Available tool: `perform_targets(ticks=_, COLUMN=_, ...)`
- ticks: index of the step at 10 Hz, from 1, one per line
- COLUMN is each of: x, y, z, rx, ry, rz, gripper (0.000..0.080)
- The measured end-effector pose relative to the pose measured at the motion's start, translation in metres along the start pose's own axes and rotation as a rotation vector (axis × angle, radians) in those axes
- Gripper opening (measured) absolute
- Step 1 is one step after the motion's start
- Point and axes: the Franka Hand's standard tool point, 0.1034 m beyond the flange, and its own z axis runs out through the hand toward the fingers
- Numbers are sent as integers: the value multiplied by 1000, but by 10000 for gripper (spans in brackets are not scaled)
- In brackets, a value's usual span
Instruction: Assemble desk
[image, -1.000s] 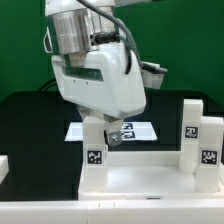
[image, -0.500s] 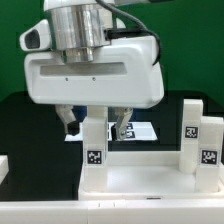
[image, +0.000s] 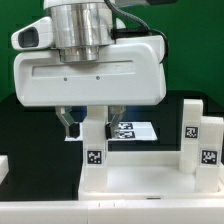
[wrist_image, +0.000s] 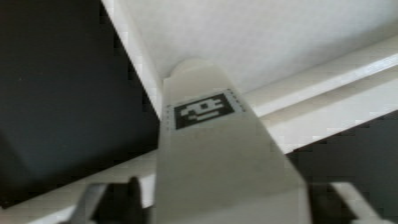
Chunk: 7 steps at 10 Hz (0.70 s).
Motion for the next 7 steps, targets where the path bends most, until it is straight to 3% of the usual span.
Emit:
perform_targets(ticks=3, x=0, y=0, z=0, rx=0, ry=0, rz=235, gripper=285)
perform_targets(ticks=5, x=-2, y=0, z=-1, rx=-8, ry=5, rz=702, gripper=285)
perform_targets(ticks=6, x=-4, y=0, z=1, rx=4, ry=-3, rz=931, gripper=285)
perform_targets(ticks=7, x=-3, y=1, z=1, rx=5, ry=-5, rz=983, gripper=285)
